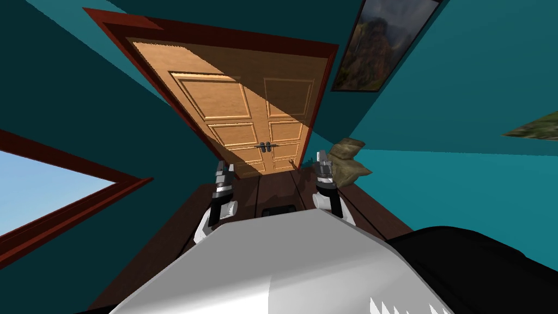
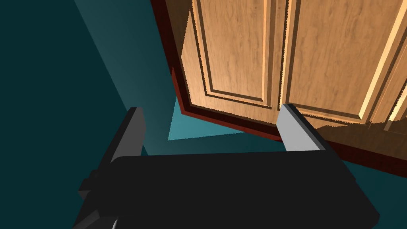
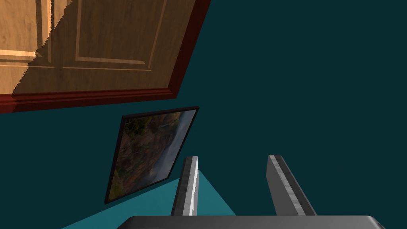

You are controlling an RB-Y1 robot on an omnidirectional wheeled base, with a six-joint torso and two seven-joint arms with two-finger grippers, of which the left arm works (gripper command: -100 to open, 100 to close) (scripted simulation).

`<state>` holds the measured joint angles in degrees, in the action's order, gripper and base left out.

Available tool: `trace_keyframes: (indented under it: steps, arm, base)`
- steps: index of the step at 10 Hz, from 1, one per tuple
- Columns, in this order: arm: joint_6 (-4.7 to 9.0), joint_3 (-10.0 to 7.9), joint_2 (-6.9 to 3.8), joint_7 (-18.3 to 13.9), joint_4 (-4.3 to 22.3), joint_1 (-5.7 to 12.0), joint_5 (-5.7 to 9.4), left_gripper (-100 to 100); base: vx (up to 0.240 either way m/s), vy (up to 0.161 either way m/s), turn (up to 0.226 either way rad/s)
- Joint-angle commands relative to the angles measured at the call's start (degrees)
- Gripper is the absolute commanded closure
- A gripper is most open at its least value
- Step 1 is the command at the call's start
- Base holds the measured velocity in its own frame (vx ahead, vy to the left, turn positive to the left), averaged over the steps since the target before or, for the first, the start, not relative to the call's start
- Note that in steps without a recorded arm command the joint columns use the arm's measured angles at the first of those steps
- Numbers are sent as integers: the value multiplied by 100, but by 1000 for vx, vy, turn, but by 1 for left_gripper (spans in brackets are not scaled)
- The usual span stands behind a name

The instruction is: Pull the door open

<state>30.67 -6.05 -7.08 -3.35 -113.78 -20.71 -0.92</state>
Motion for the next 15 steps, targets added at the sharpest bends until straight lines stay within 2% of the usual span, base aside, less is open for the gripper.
trace_keyframes:
  steps: [1, 15]
  arm:
    - [-79, -19, -44, -41, 188, 58, 30, -100]
    - [-508, -255, -411, -325, 1794, 713, 280, -100]
  base:
    - [136, -31, -57]
    - [106, -19, -52]
